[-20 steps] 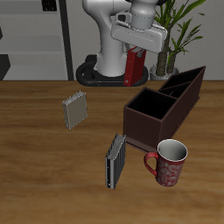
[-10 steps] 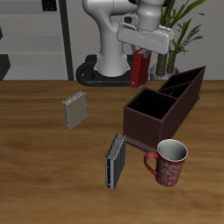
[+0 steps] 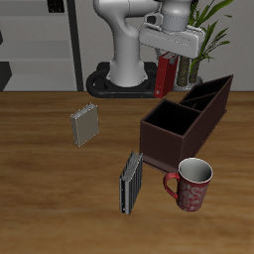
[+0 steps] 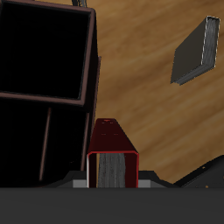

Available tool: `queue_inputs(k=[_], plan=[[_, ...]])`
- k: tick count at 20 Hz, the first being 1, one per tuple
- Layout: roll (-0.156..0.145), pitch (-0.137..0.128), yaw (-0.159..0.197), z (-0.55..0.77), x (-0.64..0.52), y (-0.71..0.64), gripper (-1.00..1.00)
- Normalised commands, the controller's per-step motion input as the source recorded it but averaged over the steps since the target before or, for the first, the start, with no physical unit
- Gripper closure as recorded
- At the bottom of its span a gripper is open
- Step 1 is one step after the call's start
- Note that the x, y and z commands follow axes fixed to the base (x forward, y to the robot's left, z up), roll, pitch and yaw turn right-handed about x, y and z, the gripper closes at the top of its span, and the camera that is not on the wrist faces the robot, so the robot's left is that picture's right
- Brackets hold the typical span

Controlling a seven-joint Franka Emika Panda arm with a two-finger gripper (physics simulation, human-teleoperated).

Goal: Place the red book into the left desk caddy's front compartment

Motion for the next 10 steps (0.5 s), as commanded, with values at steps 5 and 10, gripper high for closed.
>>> queue_inputs(k=[5,10], plan=[[0.006,-0.004,-0.027,0.05,0.06,0.07,1.0],[0.05,0.016,-0.028,-0.05,0.07,0.19,1.0]])
